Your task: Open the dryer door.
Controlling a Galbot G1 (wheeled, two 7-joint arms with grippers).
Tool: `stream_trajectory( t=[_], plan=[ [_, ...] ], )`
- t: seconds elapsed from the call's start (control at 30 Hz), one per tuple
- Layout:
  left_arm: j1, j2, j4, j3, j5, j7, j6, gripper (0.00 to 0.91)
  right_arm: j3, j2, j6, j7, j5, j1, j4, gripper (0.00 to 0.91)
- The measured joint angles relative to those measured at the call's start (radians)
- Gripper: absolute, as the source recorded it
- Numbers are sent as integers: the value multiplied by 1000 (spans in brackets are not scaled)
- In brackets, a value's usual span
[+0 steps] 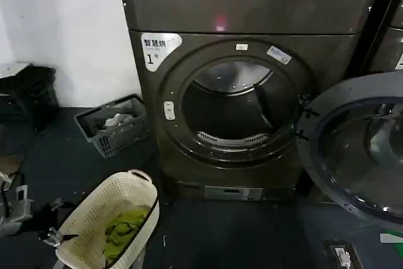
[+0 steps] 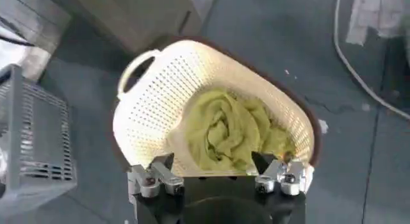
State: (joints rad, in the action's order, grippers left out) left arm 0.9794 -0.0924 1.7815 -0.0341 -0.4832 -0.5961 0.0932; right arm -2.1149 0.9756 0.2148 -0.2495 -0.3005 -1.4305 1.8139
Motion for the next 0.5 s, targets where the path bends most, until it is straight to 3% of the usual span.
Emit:
stream_trajectory(
  t=[0.5],
  plan=[
    [7, 13, -23, 7, 6, -5, -7, 907, -10, 1, 1, -5, 0, -4, 2, 907]
  ],
)
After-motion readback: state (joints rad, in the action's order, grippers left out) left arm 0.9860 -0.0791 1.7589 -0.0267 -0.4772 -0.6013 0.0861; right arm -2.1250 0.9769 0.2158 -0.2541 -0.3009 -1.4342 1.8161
